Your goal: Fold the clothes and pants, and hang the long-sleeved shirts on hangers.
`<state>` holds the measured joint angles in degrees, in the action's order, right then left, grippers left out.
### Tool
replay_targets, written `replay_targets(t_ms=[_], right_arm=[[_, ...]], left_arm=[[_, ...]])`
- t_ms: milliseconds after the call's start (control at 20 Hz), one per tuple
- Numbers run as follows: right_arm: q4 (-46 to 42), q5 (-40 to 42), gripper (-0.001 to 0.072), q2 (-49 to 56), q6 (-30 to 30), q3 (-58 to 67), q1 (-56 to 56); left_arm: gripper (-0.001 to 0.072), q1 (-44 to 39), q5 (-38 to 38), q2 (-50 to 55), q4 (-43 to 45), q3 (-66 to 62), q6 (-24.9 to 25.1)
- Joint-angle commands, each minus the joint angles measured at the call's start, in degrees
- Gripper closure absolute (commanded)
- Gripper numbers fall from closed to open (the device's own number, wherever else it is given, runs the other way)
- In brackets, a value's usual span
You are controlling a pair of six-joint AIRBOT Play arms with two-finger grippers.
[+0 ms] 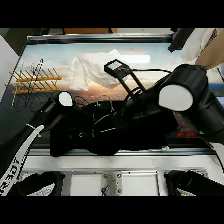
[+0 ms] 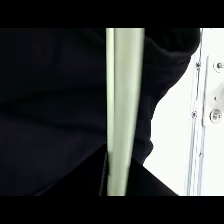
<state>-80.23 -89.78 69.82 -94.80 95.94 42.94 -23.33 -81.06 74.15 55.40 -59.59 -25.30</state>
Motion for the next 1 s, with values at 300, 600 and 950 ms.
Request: replay_targets(t_ms=[300, 600, 950], right_arm=[[16.0, 1.0, 0.0102, -4.2, 23.5, 0.2, -14.9], [19.2, -2.1, 0.0102, -4.7, 34.9, 0.0, -18.2], [51.4, -11.8, 0.0102, -8.2, 59.1, -17.3, -54.0]], left_arm=[[0.0693, 0.0, 0.0, 0.0, 0.0, 0.0, 0.0], [0.0693, 0.0, 0.0, 0.0, 0.0, 0.0, 0.0], [0.0693, 0.0, 0.0, 0.0, 0.0, 0.0, 0.0]])
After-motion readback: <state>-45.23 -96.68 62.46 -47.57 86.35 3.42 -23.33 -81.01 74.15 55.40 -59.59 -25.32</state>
